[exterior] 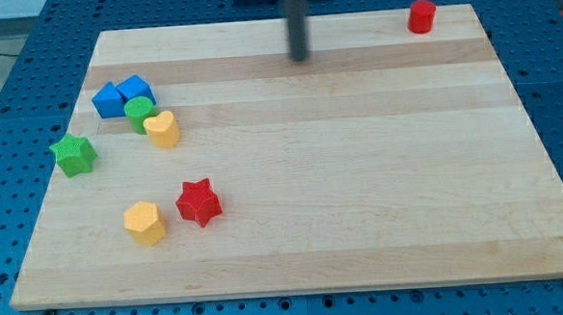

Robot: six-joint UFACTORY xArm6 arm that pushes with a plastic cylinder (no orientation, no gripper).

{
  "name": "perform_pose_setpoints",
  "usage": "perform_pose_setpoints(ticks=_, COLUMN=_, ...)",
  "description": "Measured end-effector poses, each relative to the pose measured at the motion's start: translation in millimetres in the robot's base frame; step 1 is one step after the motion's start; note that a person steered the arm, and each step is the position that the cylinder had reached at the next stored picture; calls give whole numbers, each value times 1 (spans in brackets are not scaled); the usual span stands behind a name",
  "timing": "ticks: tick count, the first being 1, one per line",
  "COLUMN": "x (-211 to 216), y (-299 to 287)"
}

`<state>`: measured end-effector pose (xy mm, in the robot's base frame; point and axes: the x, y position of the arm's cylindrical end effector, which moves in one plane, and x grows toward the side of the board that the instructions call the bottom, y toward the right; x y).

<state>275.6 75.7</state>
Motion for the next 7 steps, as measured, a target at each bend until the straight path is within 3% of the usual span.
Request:
perform_pose_setpoints(ticks=1, x=-16, y=122)
perform_pose_setpoints(ticks=2, x=-55, y=170)
perform_pose_setpoints(ticks=4, x=-84, y=114)
perform_pose_setpoints(ticks=6, x=-84, y=124)
perform_pose_setpoints(ticks=7, x=-71, y=23)
